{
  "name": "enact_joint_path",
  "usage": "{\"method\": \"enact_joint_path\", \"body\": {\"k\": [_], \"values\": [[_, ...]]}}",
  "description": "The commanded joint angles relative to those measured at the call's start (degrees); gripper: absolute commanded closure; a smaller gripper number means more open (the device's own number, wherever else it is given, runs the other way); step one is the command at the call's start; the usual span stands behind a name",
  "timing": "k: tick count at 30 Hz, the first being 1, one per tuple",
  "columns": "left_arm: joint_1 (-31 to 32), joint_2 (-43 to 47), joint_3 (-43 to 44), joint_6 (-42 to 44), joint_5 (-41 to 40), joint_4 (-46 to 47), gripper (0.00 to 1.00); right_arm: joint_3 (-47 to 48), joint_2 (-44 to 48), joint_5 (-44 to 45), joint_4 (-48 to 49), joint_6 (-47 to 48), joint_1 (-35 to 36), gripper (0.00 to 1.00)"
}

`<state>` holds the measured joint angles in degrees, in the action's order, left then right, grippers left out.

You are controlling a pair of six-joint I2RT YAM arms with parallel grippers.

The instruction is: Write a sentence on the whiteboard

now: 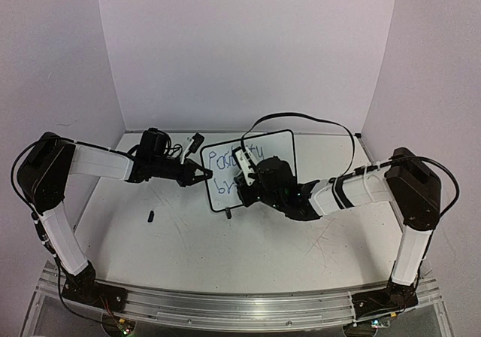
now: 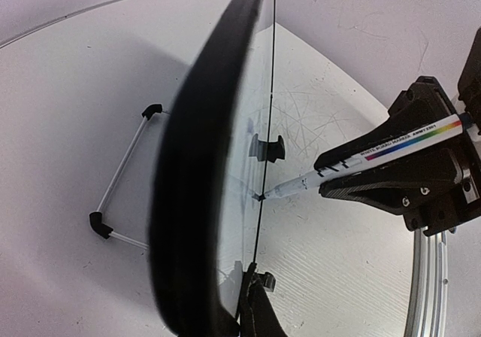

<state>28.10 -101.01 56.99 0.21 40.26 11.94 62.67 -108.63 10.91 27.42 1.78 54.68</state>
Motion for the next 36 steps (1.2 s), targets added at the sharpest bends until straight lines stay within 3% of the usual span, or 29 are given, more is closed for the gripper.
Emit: {"method": "enact_joint_path", "body": {"k": [1,20,26,36], "values": [[-1.5,-1.4,0.8,4.8,-14.7,-3.4,1.00,-0.2,-1.3,-0.1,0.4,-1.3,-0.1,1.00],[-1.5,-1.5,0.9,4.7,-14.7,-3.5,1.00,-3.7,1.7,5.2,1.3,-2.3,-0.2,1.00],[-1.5,-1.4,0.9,4.8,-14.7,-3.5,1.00,-4.4,5.9,1.3,2.3,-0.1,-0.3,1.00],[-1.5,-1.5,0.9,4.7,-14.6,-3.5,1.00,-2.5,2.5,-0.1,2.3,-1.2,-1.6,1.00]]}}
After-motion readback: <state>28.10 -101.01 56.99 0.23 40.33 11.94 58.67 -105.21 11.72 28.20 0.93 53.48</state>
